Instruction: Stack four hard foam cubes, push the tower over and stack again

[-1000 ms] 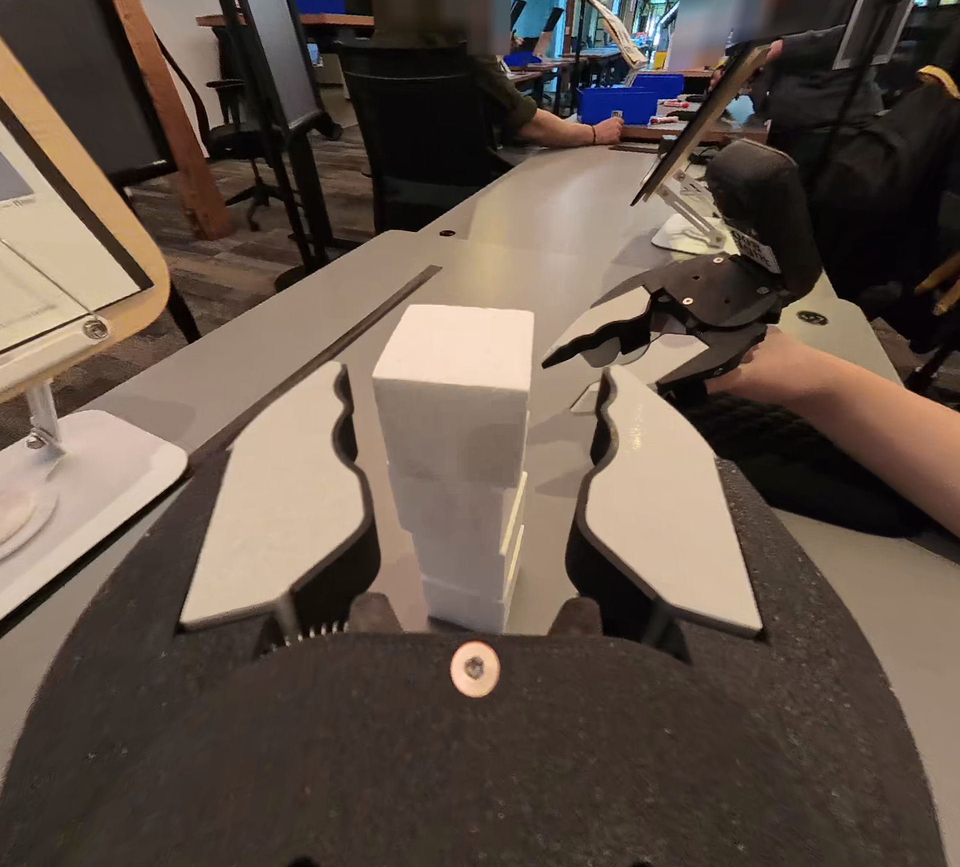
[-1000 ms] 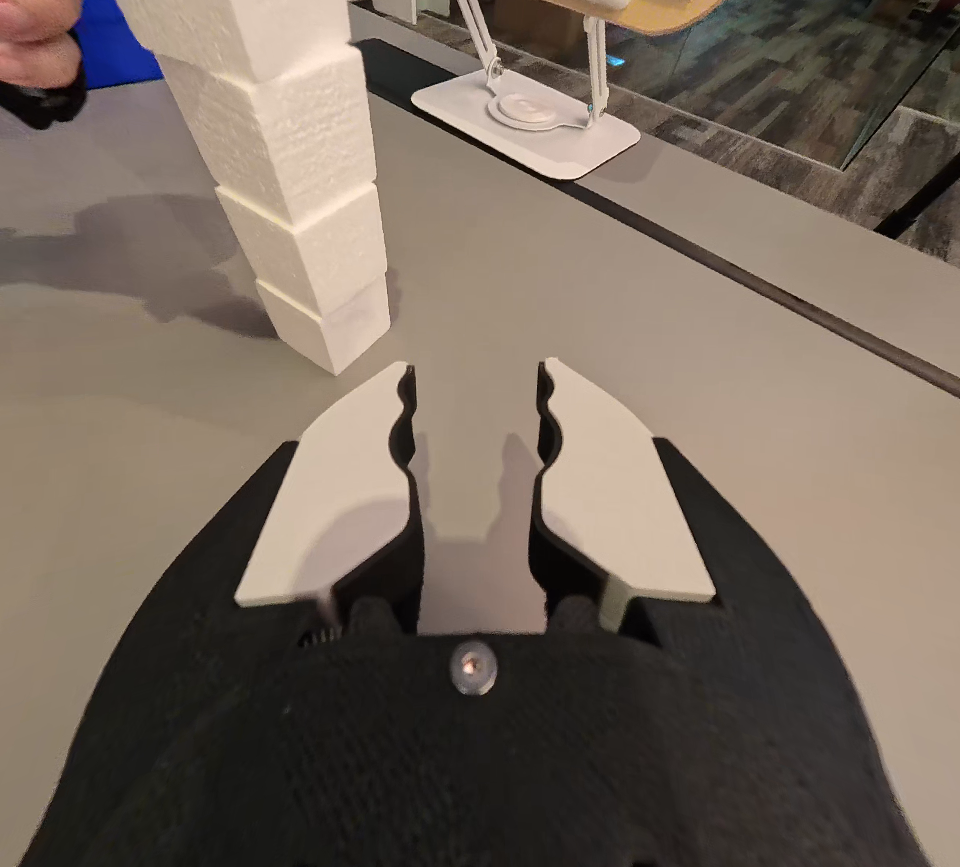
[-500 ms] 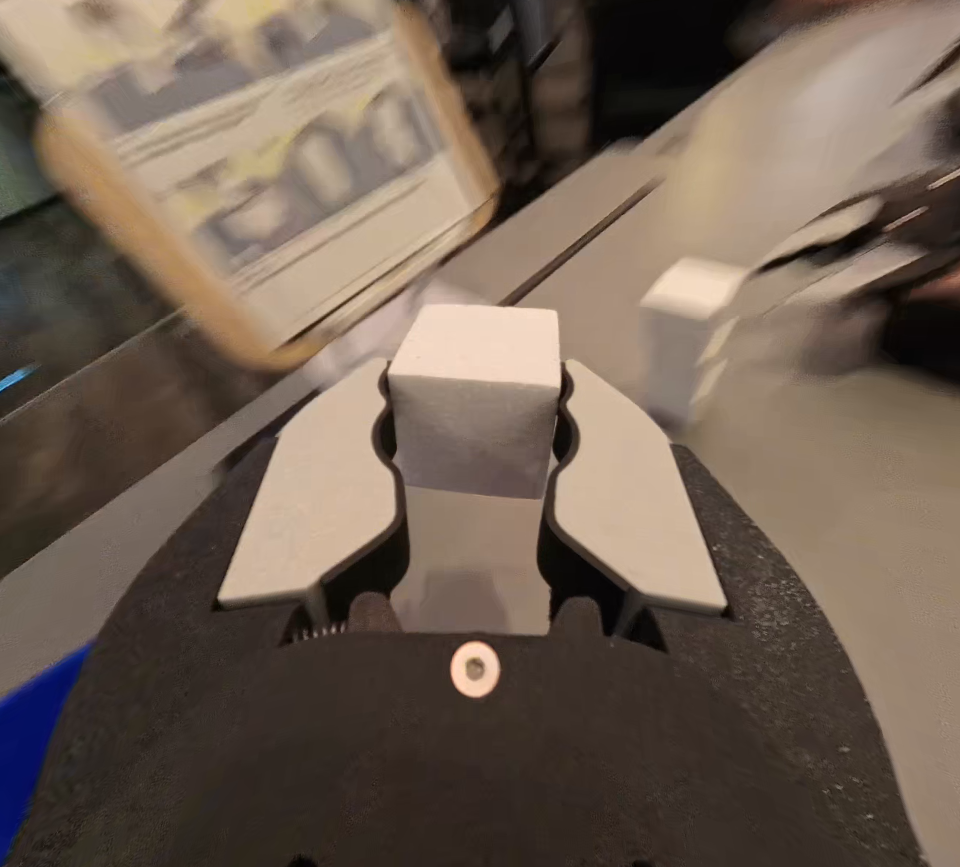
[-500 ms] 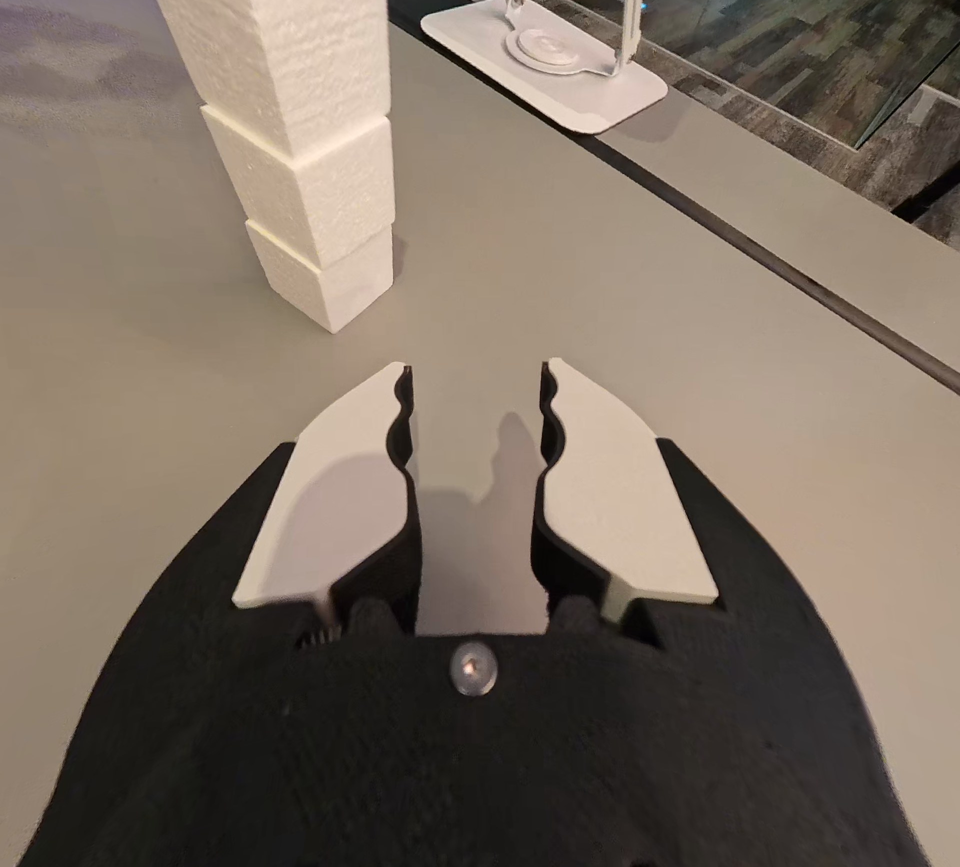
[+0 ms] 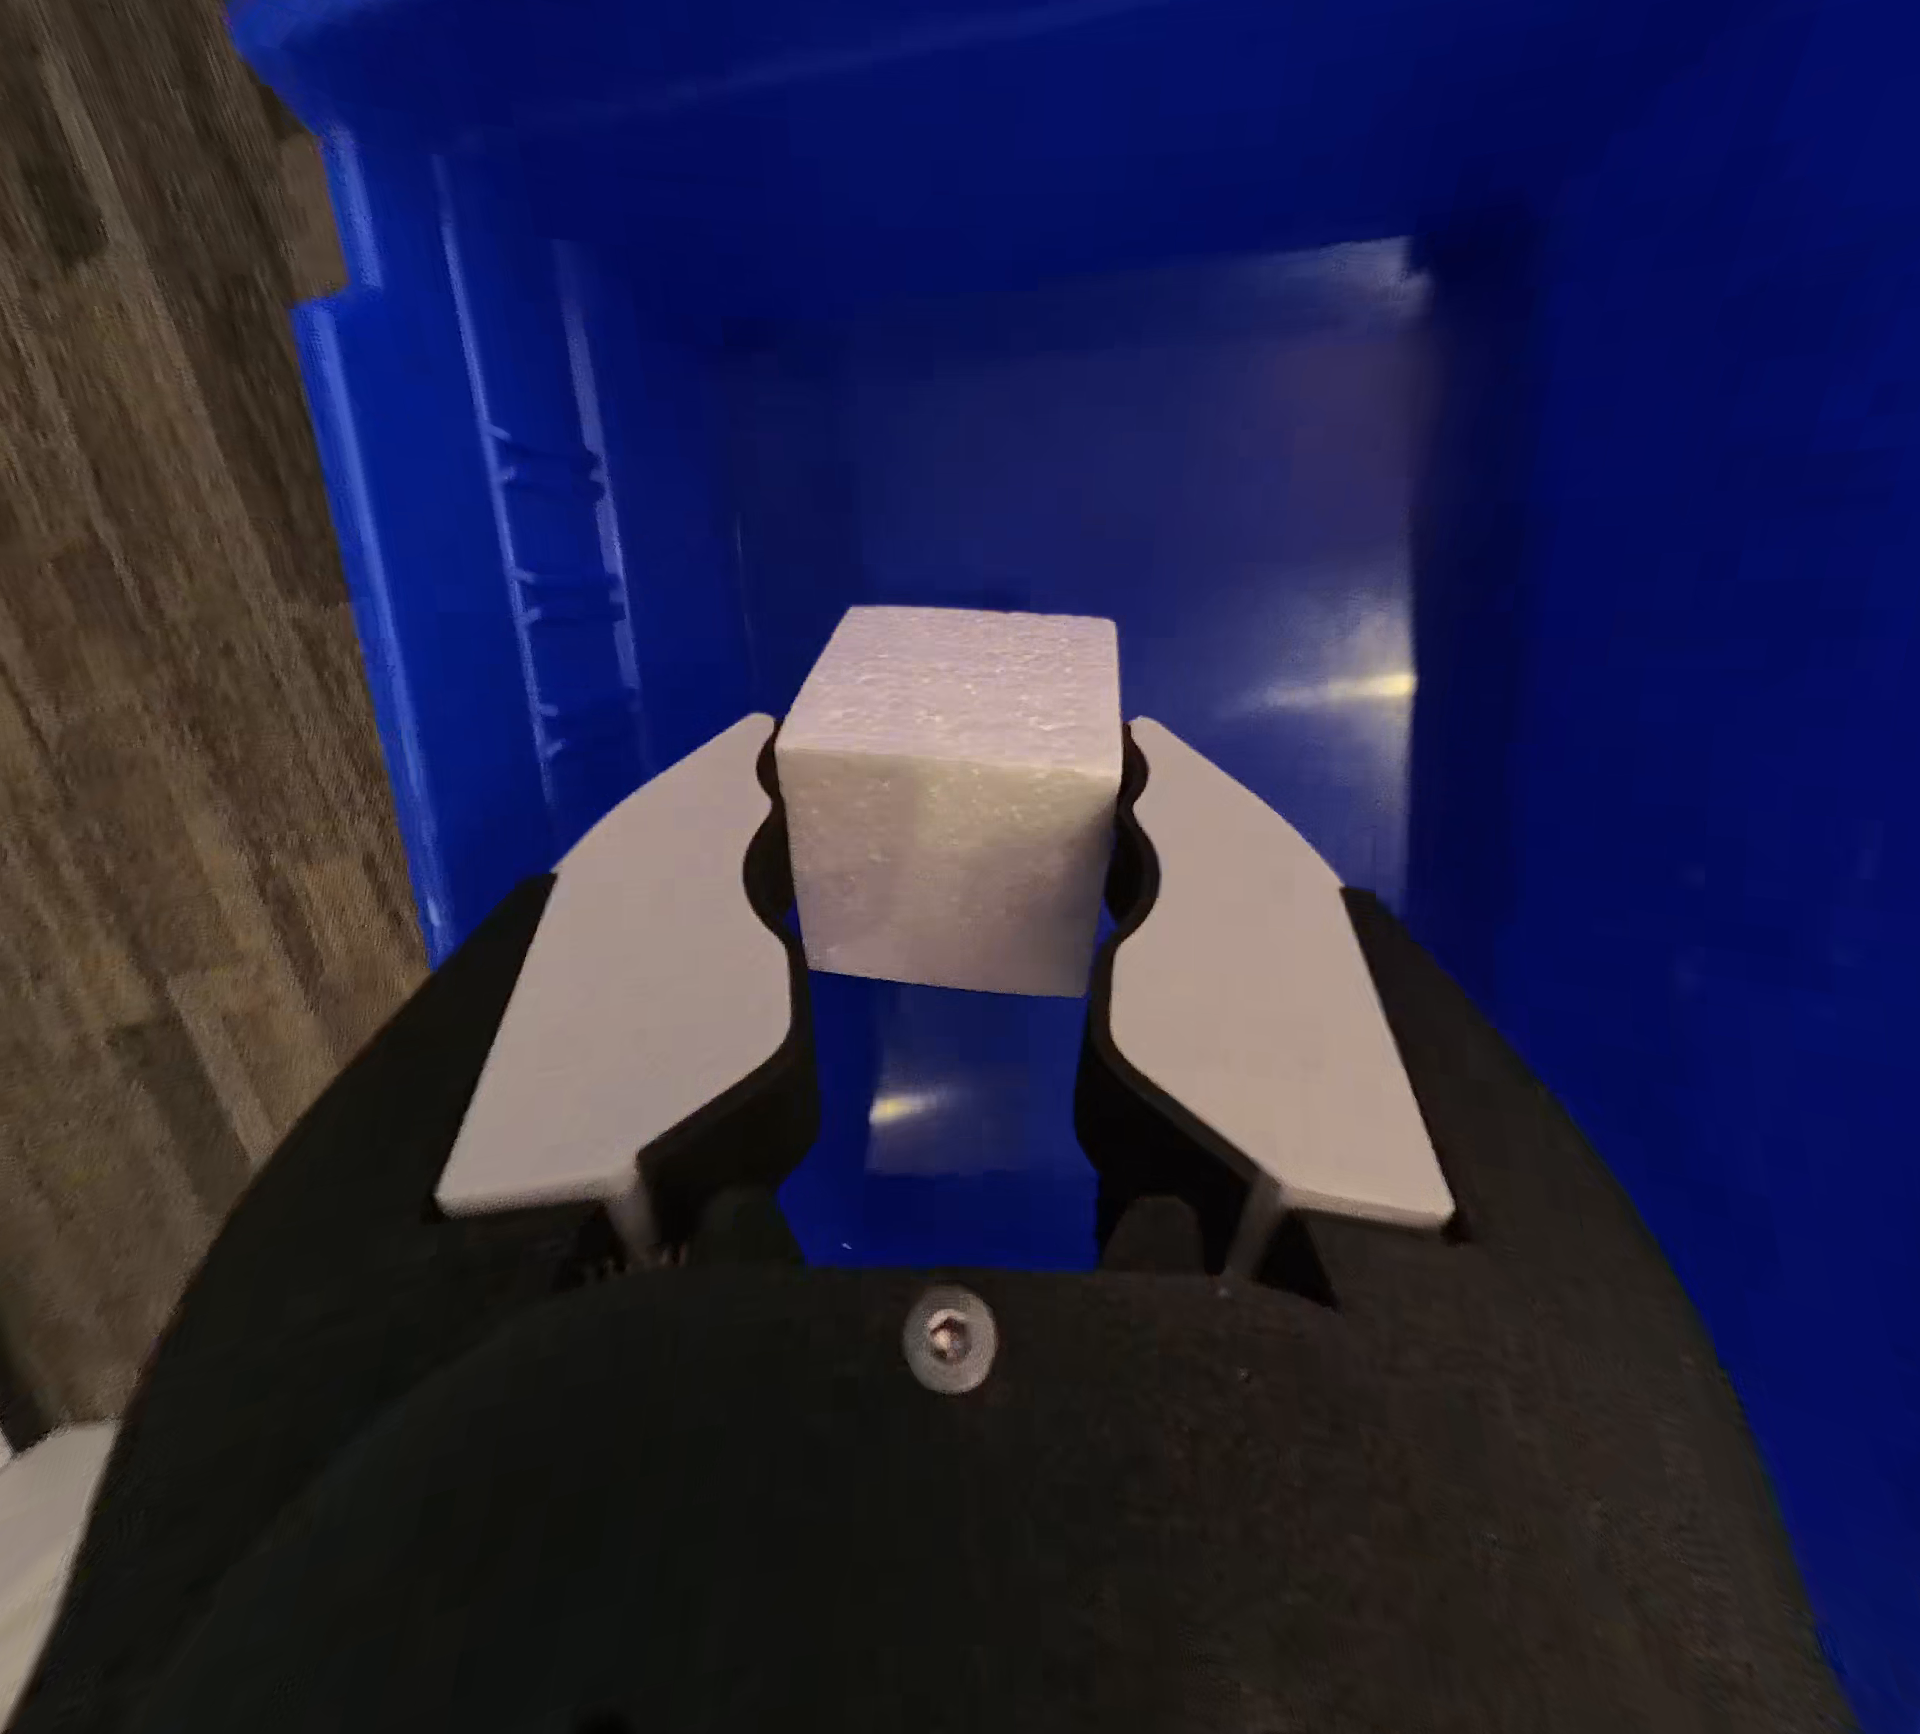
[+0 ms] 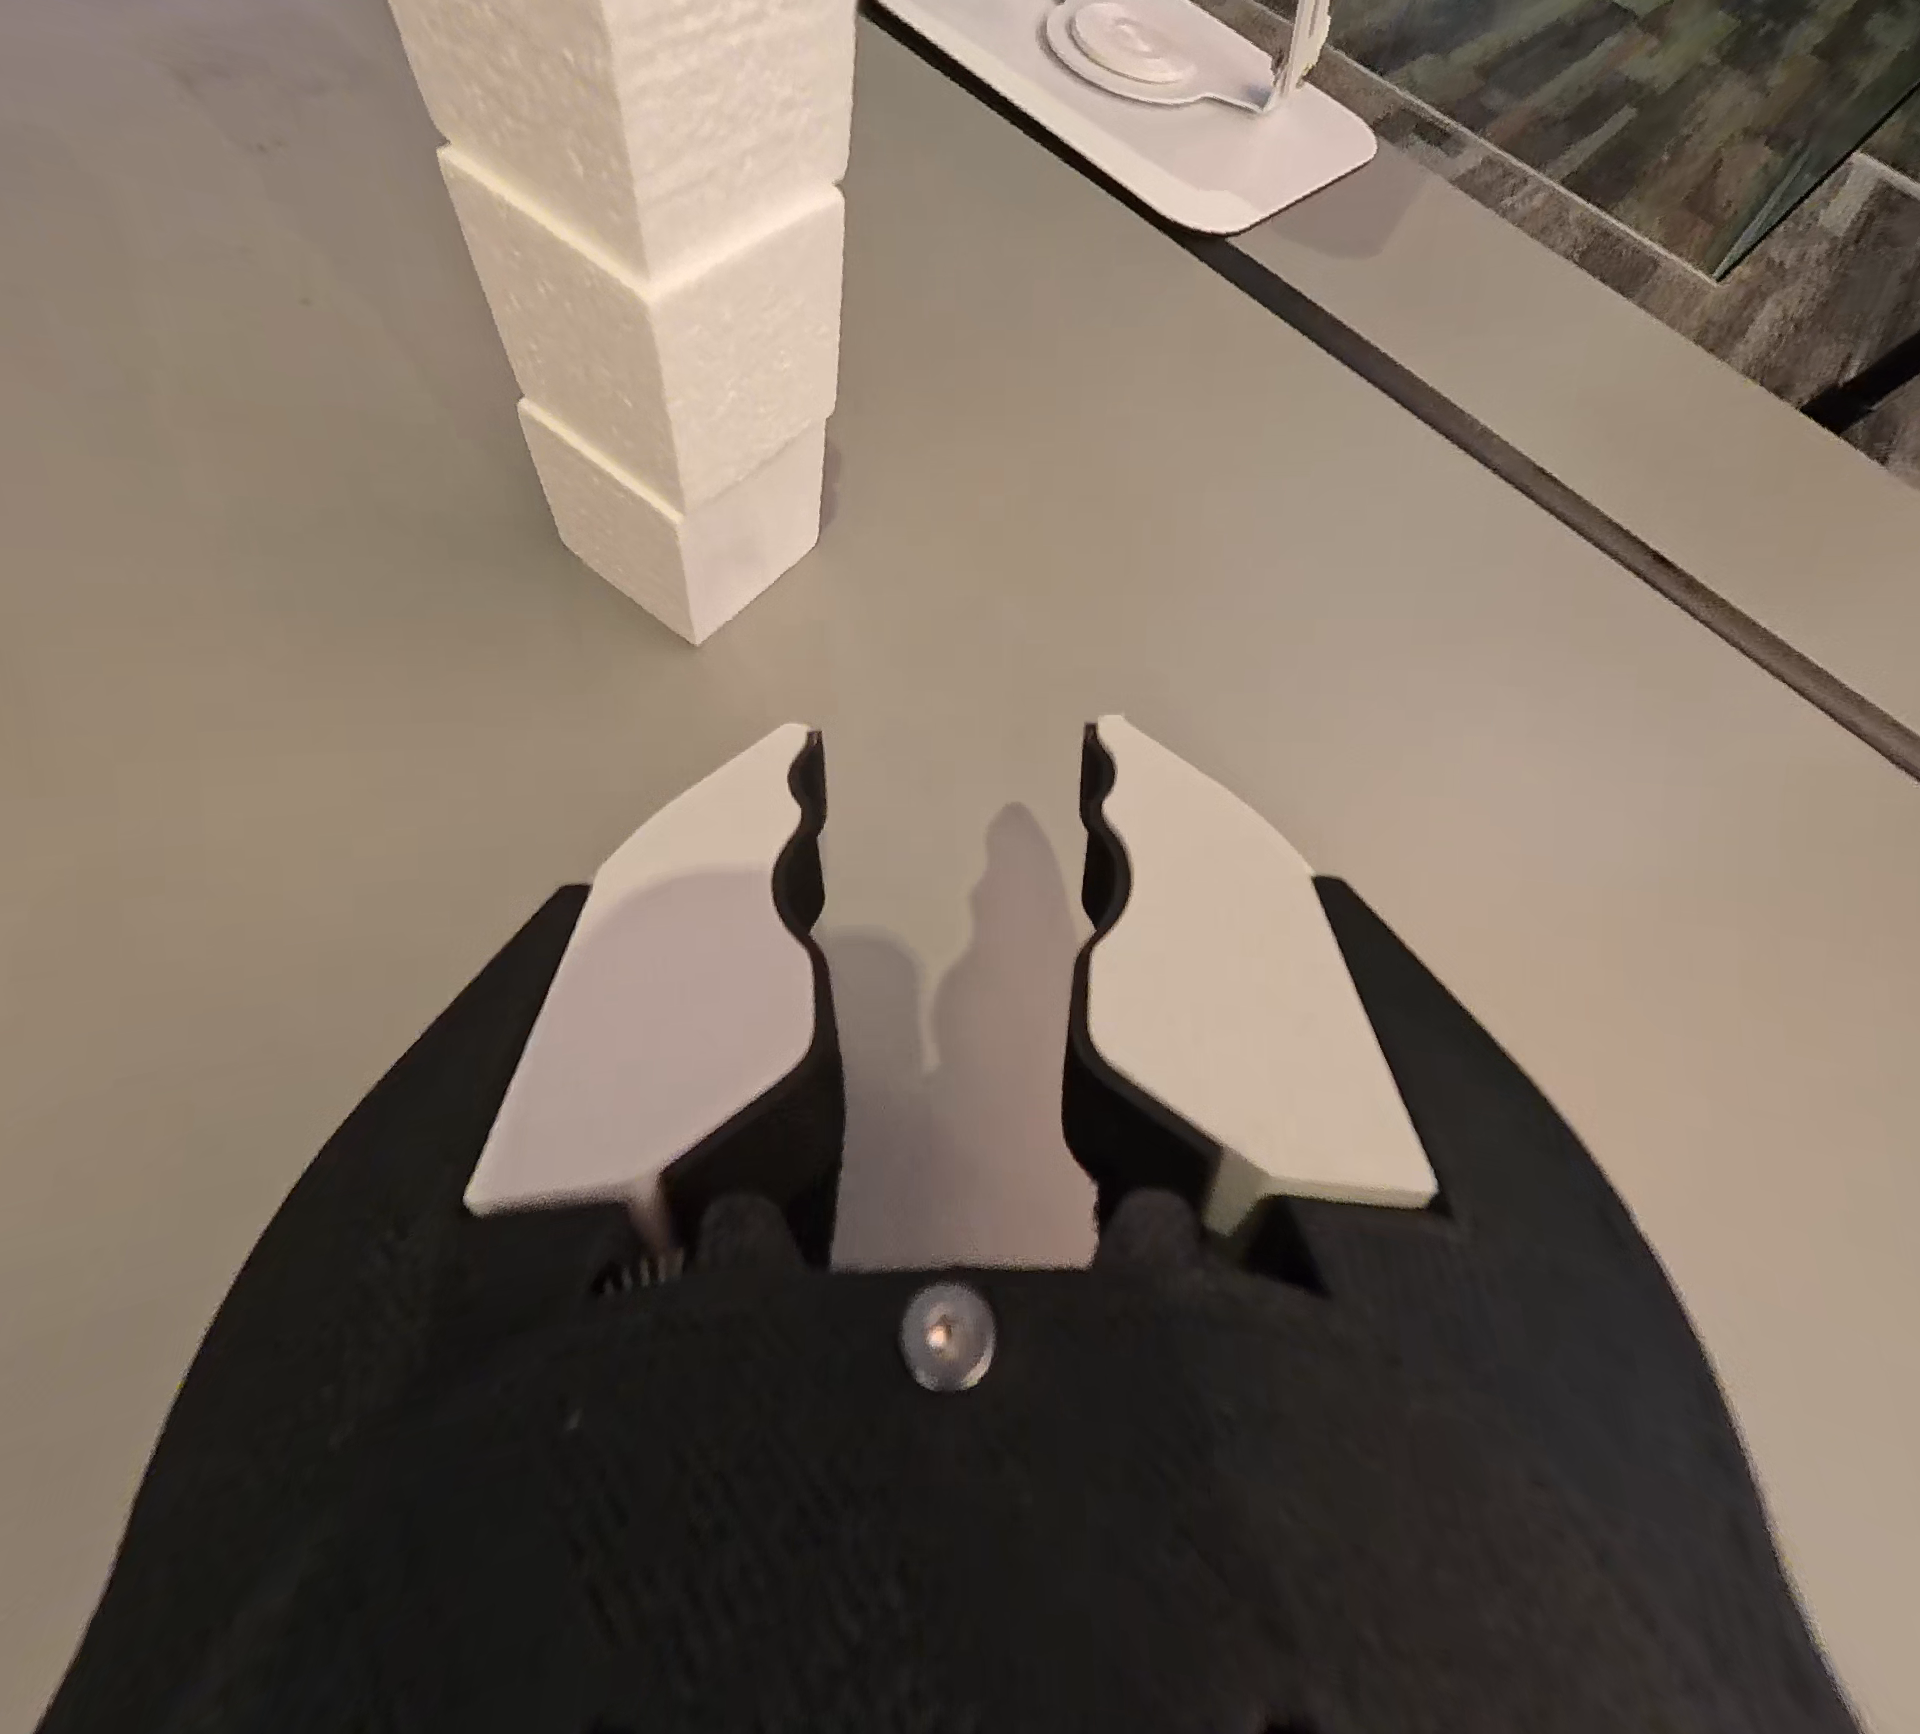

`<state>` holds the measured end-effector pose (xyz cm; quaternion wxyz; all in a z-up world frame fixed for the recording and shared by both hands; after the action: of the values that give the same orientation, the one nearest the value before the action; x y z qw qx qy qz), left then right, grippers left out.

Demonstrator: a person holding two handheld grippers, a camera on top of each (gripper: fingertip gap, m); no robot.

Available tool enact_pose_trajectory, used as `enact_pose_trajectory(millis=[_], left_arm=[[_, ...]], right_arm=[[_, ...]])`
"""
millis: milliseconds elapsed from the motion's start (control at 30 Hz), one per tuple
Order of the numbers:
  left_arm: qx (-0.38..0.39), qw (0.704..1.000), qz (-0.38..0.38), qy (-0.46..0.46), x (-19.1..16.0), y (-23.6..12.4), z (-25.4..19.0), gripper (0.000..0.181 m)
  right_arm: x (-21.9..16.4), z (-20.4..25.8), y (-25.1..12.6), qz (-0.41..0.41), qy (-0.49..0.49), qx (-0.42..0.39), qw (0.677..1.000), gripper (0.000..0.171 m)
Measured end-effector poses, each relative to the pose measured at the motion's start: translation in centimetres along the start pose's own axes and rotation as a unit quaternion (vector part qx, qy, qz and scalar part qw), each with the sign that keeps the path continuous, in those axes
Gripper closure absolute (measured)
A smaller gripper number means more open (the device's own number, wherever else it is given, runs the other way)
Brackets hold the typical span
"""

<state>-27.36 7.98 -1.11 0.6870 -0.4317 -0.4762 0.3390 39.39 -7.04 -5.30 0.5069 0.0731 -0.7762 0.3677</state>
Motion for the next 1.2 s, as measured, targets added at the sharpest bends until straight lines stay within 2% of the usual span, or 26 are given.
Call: enact_pose_trajectory(millis=[267, 333, 433, 533, 567, 633, 700, 767, 867, 933, 1033, 1200], left_arm=[[-0.011, 0.999, 0.043, -0.015, 0.6, 3.6, 0.5, 0.12], [-0.024, 0.999, 0.033, -0.027, 0.7, 3.3, 0.5, 0.106], [-0.026, 0.999, -0.035, -0.032, 1.5, 0.2, 0.6, 0.097], [-0.039, 0.98, -0.192, -0.027, 3.0, -6.8, -0.9, 0.099], [-0.055, 0.965, -0.257, -0.017, 3.4, -9.5, -2.4, 0.104], [-0.127, 0.915, -0.383, 0.027, 3.6, -13.9, -7.2, 0.113], [-0.185, 0.871, -0.449, 0.073, 3.6, -16.1, -13.0, 0.118], [-0.258, 0.841, -0.46, 0.12, 3.5, -16.2, -19.2, 0.108], [-0.383, 0.768, -0.486, 0.166, 3.4, -14.9, -28.0, 0.109], [-0.413, 0.732, -0.503, 0.202, 3.7, -13.3, -32.6, 0.107], [-0.436, 0.721, -0.476, 0.249, 4.9, -10.6, -37.7, 0.101], [-0.436, 0.737, -0.448, 0.256, 7.6, -7.6, -41.7, 0.096]], right_arm=[[-1.0, -0.5, 0.3, 0.037, 0.014, -0.005, 0.999, 0.123], [-1.1, -0.4, 0.2, 0.036, 0.011, -0.003, 0.999, 0.123], [-0.7, -0.4, -0.1, 0.019, 0.006, -0.005, 1.0, 0.123], [-0.3, -0.6, -0.6, 0.0, 0.002, -0.02, 1.0, 0.123], [-0.2, -0.7, -0.8, -0.007, 0.005, -0.022, 1.0, 0.123], [-0.2, -0.9, -0.9, -0.013, 0.011, -0.024, 1.0, 0.123], [-0.3, -0.9, -0.9, -0.011, 0.015, -0.023, 1.0, 0.123], [-0.5, -0.9, -0.7, -0.006, 0.013, -0.022, 1.0, 0.122], [-0.5, -0.6, -0.5, -0.003, 0.006, -0.018, 1.0, 0.121], [-0.5, -0.6, -0.5, -0.007, 0.004, -0.016, 1.0, 0.121], [-0.4, -0.5, -0.6, -0.018, 0.008, -0.011, 1.0, 0.12], [-0.7, -0.9, -0.5, -0.022, 0.02, -0.008, 1.0, 0.119]])
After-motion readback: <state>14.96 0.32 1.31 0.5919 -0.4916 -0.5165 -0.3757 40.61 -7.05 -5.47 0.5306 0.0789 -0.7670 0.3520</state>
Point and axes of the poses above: each gripper's, where its closed fingertips meet, y out along the fingers, x out of its top, z = x × y across the jaws, the point moved 9 cm from there along -y, back along the fingers, and after that the axes turned 3 degrees about -y, right-handed, at the moved point
